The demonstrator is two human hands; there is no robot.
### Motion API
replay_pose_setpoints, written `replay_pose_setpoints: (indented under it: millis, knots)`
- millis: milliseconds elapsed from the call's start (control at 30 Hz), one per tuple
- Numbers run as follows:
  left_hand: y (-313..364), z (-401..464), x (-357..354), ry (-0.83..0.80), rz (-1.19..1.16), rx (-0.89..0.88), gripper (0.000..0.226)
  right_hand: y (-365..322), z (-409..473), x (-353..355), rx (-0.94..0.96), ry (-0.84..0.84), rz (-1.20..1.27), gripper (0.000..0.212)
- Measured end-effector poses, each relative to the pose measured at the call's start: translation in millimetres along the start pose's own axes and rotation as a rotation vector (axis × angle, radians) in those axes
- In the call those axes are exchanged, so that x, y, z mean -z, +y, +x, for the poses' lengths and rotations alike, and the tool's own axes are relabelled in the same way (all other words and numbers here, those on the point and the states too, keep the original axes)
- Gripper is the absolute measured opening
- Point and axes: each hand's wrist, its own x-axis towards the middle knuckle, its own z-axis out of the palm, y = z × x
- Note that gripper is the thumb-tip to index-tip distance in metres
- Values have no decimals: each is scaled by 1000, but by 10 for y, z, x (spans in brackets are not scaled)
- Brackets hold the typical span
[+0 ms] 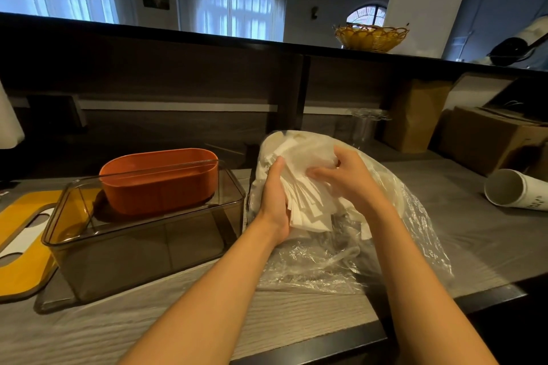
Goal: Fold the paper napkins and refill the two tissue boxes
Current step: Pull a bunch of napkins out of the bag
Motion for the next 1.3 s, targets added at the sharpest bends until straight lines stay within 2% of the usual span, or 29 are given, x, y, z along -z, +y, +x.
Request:
replay_pose_setpoints:
  millis: [67,133,233,300,400,467,567,667,733,800,900,1067,1167,1300]
  knots:
    - [-2,11,5,-1,-17,2,40,-1,-17,17,15,6,50,17]
    - [0,25,13,-5,-39,16,35,-20,-10,44,-50,51,179,13]
    - [-11,53,22,-3,-50,31,21,-67,63,130,-361,216,342,11]
    - [-33,74,31,11,-25,26,15,-64,76,163,-468,268,369,15]
    - [-69,119,52,57,13,24,21,-21,38,132,-397,217,475,17]
    - [-98,148,63,72,23,20,20,-4,10,93,-344,171,443,15]
    - [-118,175,79,80,9,15,12,10,23,117,-304,273,482,14]
    - [-114,169,73,81,6,14,14,63,32,209,-300,323,669,15]
    - [-117,172,76,80,14,15,14,66,23,227,-277,276,837,20]
    - [-113,173,84,69,19,15,12,60,26,216,-213,179,903,27]
    - [-91,153,72,34,20,21,14,38,30,190,-141,78,813,22]
    - [-66,119,54,-51,-1,31,21,45,42,7,-90,108,423,16]
    - [-118,151,69,-30,78,-26,14,44,41,-23,-59,149,418,11]
    - [-147,189,71,26,120,-40,17,45,51,-25,-86,196,457,7]
